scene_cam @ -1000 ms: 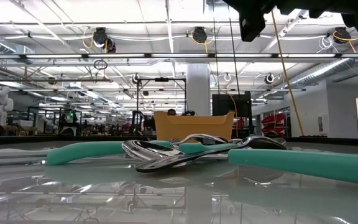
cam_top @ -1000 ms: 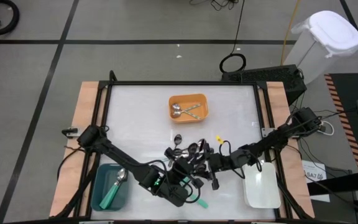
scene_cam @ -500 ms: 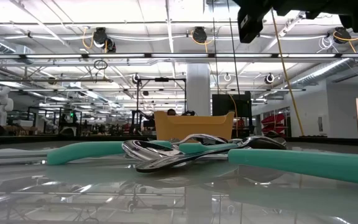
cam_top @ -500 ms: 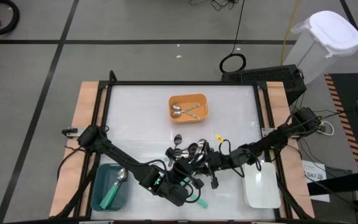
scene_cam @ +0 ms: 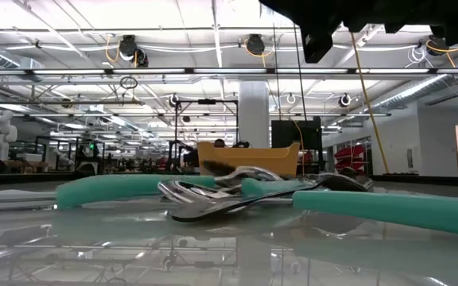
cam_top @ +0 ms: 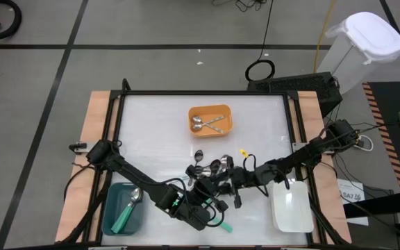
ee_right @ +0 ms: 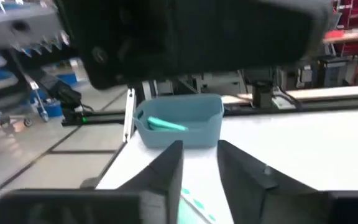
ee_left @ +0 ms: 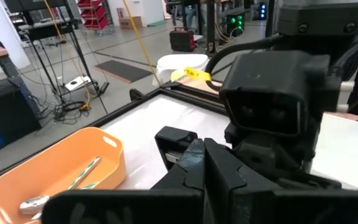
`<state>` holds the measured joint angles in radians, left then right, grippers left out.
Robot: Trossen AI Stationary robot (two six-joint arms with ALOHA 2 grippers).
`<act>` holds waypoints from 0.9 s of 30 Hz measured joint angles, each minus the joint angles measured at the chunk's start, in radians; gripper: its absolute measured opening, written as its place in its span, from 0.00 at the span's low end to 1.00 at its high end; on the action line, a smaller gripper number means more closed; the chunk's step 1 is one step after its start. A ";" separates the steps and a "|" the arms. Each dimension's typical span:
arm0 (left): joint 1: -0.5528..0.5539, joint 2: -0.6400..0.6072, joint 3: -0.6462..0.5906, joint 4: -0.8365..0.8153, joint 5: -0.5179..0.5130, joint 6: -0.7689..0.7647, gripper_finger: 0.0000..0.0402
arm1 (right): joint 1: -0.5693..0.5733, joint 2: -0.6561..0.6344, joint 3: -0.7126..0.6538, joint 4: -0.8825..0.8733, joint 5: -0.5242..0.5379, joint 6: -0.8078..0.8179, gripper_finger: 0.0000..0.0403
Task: Sort silverware by color (type)
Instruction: Put the black spoon into the white bin
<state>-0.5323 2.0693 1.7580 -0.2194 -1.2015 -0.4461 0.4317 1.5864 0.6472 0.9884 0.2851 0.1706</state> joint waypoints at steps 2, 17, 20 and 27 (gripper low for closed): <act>-0.002 0.000 0.000 -0.012 0.000 0.000 0.00 | -0.005 0.000 0.000 -0.035 0.000 -0.002 0.12; -0.052 -0.004 0.000 -0.181 0.044 -0.025 0.00 | -0.016 -0.123 0.000 -0.547 -0.003 0.061 0.11; -0.043 -0.004 0.001 -0.276 0.093 -0.090 0.00 | -0.021 -0.112 0.000 -0.595 -0.003 0.122 0.11; -0.018 -0.004 0.001 -0.494 0.196 -0.212 0.00 | -0.031 -0.044 0.000 -0.617 -0.031 0.158 0.11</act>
<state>-0.5500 2.0651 1.7588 -0.7132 -1.0055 -0.6577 0.4004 1.5428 0.6476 0.3715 0.2540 0.3286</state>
